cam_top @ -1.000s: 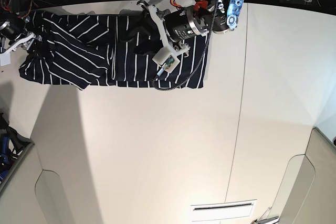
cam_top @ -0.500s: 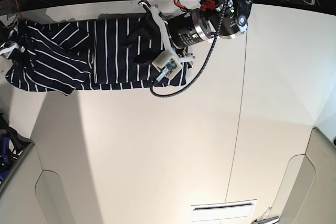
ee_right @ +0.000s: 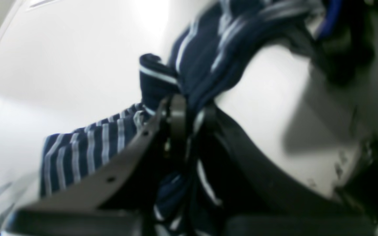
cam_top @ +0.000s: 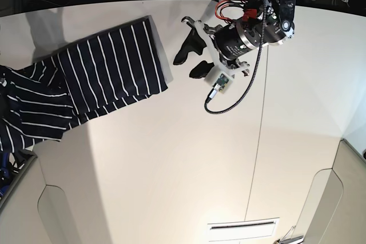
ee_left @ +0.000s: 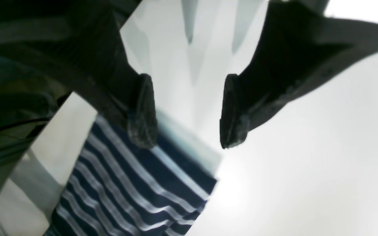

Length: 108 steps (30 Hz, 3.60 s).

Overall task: Fold the T-shirt properly
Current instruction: 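Lift the folded bundle with the right gripper and fold it over, then hold the bundle with both grippers and press it flat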

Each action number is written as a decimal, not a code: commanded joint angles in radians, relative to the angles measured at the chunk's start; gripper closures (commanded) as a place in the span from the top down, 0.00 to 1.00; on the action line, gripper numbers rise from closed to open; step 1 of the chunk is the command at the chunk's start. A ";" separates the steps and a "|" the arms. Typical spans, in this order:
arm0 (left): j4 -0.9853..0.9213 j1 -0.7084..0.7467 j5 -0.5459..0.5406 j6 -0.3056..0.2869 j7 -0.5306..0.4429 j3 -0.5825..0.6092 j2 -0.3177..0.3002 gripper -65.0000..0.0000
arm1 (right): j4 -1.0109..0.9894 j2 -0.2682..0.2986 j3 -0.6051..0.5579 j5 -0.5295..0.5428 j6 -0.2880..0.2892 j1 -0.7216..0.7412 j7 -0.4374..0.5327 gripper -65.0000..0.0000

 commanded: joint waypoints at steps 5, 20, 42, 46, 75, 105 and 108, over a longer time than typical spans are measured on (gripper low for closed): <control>-0.044 0.000 -0.019 -0.001 -0.036 -0.007 0.002 0.52 | 0.250 -0.052 -0.122 -0.022 0.006 -0.032 0.021 0.00; -0.064 -0.001 -0.026 0.007 -0.036 -0.055 0.002 0.52 | 0.224 -0.141 -0.796 -0.319 0.006 -0.141 0.040 0.41; 0.041 0.029 -0.392 -0.086 0.077 -0.143 0.010 0.15 | 0.217 -0.138 -0.551 -0.372 -0.033 0.056 0.175 0.29; 0.053 0.050 -0.310 -0.086 0.056 0.036 0.011 0.05 | 0.122 -0.139 -0.512 -0.386 -0.040 0.080 0.238 0.00; -0.151 -0.062 0.207 0.045 -0.103 0.336 0.078 0.04 | -0.547 -0.141 -0.513 -0.344 -0.005 0.377 0.290 0.00; 0.077 0.021 0.134 0.026 -0.113 0.394 0.022 0.04 | -0.547 -0.142 -0.513 -0.303 -0.005 0.377 0.280 0.00; 0.009 0.016 0.138 0.025 -0.115 0.394 0.063 0.04 | -0.547 -0.142 -0.513 -0.303 -0.005 0.377 0.274 0.00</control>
